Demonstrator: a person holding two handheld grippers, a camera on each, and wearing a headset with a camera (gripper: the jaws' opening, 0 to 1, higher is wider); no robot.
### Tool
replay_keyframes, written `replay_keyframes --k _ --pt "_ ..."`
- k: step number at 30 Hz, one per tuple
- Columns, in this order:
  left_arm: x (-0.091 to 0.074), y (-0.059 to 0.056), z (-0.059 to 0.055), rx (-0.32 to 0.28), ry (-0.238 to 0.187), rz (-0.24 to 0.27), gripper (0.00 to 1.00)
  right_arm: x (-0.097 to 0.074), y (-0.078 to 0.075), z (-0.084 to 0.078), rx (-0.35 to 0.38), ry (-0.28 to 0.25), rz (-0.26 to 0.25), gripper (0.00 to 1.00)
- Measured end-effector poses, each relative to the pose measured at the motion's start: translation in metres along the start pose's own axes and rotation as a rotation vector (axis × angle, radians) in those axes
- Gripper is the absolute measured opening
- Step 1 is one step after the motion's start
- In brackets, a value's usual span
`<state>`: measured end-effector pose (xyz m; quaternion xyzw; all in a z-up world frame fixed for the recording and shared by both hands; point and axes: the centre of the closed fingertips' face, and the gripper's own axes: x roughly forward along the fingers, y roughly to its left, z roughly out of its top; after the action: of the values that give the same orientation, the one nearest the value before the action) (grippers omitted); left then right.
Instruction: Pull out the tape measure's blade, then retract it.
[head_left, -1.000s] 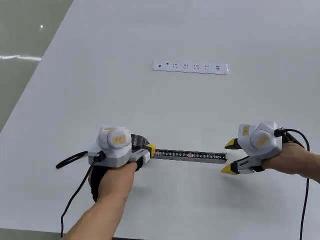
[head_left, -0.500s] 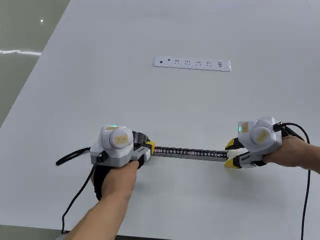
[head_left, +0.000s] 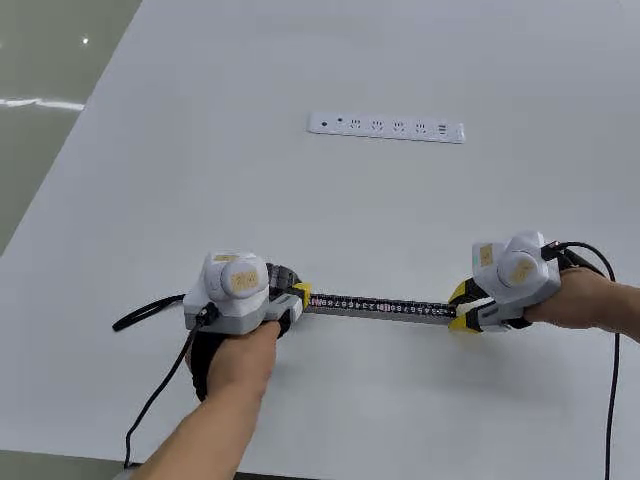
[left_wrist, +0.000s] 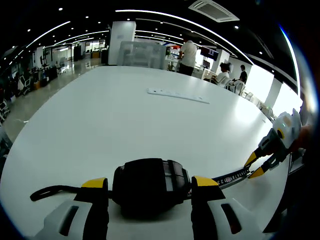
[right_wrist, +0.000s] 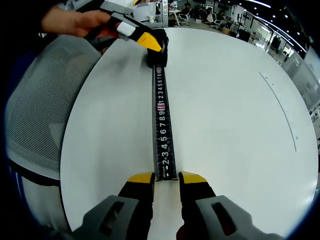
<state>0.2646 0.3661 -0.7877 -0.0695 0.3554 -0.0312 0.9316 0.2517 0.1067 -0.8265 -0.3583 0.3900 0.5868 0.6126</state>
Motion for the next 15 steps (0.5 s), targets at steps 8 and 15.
replay_keyframes --k 8,15 --pt "0.0009 -0.0021 0.0002 -0.007 -0.012 -0.004 0.61 0.0007 -0.002 -0.0009 -0.02 0.008 -0.001 0.14" --pt "0.0003 -0.0028 0.0004 -0.004 -0.017 -0.002 0.6 0.0006 -0.0016 -0.0008 -0.021 0.01 0.0 0.14"
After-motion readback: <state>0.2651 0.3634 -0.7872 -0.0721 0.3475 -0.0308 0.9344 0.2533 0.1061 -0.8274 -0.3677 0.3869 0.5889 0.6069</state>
